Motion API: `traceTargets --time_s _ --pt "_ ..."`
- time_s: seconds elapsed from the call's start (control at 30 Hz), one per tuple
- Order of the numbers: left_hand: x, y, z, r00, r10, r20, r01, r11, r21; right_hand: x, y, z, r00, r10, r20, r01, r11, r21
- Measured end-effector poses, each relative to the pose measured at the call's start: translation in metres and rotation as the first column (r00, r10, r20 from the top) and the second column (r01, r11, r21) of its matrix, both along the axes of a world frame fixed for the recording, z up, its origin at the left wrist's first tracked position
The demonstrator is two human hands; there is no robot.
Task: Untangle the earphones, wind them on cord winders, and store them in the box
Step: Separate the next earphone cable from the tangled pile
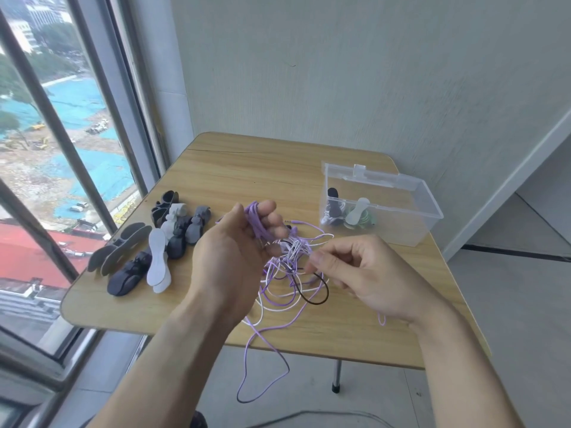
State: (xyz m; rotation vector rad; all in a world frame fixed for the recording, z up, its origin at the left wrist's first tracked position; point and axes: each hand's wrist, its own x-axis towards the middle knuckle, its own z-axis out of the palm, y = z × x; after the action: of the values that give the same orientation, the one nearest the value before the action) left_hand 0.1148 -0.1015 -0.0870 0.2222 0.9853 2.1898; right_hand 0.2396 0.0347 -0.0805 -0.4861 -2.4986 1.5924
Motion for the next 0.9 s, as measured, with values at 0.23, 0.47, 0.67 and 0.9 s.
traceTargets --time_s 0.23,0.47,0.67,0.9 --pt "0.006 -0.001 -0.004 0.854 0.022 -0.52 -0.192 0.942 -0.276 -0.008 -0.019 -0.004 0.976 0.184 0.116 -0.184 0.983 -0.012" --pt "0.019 -0.003 -0.014 0.53 -0.314 -0.788 -0.126 0.889 -0.44 -0.001 -0.011 0.01 0.981 0.188 -0.045 -0.194 0.946 -0.26" --pt "0.017 -0.002 -0.009 0.545 -0.357 -0.759 -0.162 0.843 -0.514 0.01 0.014 0.009 0.987 -0.071 -0.141 0.005 0.906 -0.423" --pt "0.013 -0.003 0.008 0.991 -0.112 -0.077 0.106 0.991 -0.079 0.01 0.021 0.002 0.989 -0.117 -0.094 0.088 0.96 -0.266"
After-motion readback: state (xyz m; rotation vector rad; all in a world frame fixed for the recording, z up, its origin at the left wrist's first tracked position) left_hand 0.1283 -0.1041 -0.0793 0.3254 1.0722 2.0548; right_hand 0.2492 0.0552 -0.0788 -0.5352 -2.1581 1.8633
